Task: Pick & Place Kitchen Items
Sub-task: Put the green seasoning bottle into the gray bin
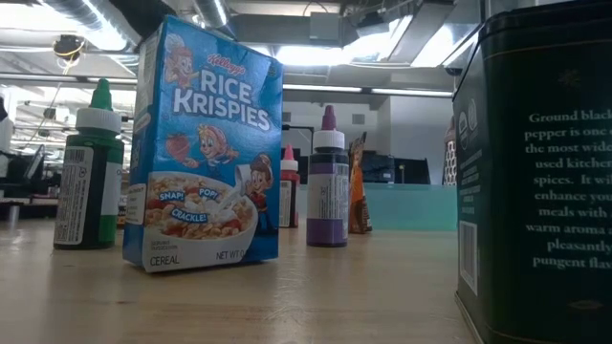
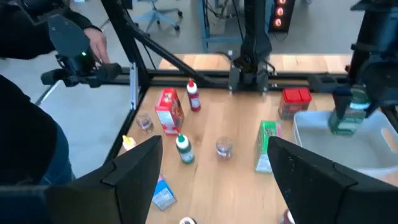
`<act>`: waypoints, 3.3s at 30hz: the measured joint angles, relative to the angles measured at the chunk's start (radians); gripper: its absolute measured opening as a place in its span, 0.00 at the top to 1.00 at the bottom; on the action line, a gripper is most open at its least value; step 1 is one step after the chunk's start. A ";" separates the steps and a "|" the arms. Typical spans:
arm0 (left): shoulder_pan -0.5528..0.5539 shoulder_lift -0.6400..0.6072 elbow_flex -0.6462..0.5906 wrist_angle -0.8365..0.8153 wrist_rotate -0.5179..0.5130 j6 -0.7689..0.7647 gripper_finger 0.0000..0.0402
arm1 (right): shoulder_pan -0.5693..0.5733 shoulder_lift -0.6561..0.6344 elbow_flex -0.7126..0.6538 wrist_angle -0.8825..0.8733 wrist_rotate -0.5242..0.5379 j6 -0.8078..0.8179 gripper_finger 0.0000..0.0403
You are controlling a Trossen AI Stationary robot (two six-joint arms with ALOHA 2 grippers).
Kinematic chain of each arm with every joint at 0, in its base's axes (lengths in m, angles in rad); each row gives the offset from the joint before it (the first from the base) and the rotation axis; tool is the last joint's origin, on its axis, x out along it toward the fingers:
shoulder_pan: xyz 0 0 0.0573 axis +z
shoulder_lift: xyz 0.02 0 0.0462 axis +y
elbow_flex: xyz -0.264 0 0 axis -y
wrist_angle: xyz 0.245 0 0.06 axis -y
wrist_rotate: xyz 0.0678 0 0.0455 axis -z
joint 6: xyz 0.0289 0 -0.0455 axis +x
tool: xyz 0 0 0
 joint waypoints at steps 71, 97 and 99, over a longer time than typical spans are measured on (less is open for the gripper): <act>0.050 0.110 0.000 0.081 -0.077 -0.033 0.46 | -0.044 0.012 -0.034 -0.005 -0.079 -0.025 0.27; 0.050 0.110 0.000 0.085 -0.072 0.013 0.46 | -0.044 0.012 -0.034 -0.005 -0.079 -0.026 0.27; 0.050 0.110 0.000 0.085 -0.072 0.004 0.46 | -0.044 0.012 -0.034 -0.005 -0.080 -0.026 0.27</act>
